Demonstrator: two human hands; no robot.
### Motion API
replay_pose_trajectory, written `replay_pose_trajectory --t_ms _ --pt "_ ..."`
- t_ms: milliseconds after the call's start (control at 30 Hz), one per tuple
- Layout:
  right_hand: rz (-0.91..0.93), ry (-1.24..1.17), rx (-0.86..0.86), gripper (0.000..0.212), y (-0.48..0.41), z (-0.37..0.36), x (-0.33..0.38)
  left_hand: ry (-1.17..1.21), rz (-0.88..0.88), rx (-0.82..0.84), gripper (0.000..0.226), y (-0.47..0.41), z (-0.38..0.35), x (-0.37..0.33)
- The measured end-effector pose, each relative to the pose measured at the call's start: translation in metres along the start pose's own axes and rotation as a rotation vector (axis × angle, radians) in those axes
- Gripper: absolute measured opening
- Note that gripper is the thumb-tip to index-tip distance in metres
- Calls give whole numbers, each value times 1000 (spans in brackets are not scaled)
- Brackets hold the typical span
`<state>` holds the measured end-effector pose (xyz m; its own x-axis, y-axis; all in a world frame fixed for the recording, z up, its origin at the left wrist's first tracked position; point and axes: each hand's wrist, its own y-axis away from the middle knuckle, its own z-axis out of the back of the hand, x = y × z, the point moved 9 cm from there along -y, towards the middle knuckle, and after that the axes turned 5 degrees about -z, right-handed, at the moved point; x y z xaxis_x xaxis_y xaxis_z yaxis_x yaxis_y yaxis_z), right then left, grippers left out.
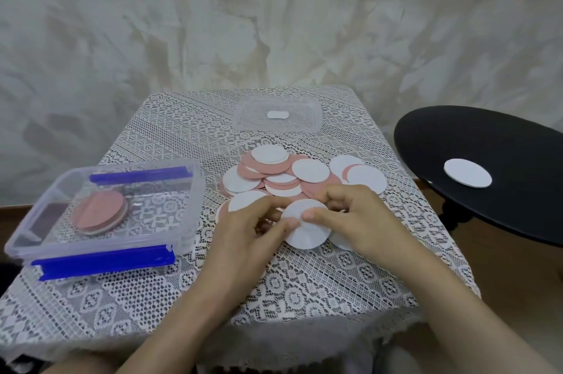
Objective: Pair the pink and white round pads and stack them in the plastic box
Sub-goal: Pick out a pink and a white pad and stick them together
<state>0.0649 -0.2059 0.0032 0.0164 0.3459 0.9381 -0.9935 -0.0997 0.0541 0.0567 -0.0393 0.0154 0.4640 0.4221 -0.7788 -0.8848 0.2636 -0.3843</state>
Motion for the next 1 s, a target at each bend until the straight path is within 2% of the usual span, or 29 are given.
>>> replay_pose_trajectory --t_ms 100,200,267,333,400,500,600,700,833,933,1000 --pt "-11 -35 47 24 2 -3 -4 32 39 39 15 2 -4 3" --pt "-1 46 15 30 5 2 -1 65 92 39 9 3 -4 9" --pt "13 226 -73 29 6 15 0 80 127 11 11 3 0 13" --pt "-25 488 -139 10 9 30 -1 82 157 -12 12 3 5 17" --pt "-107 646 -140 25 12 38 -7 93 191 -23 15 4 8 21" --pt "-190 703 -124 52 16 41 -13 67 207 -26 17 5 10 24" --pt "-241 724 -83 59 16 37 -22 30 200 -25 16 5 10 25" --pt "-263 722 -101 48 13 40 -24 20 194 -34 14 5 10 24" --pt "-181 573 -158 4 8 48 -21 46 226 -52 11 6 11 25" --pt "-68 333 -175 14 3 53 -17 62 250 -70 12 7 13 28" --pt "-54 81 -144 16 0 51 -14 82 271 -77 12 8 15 31"
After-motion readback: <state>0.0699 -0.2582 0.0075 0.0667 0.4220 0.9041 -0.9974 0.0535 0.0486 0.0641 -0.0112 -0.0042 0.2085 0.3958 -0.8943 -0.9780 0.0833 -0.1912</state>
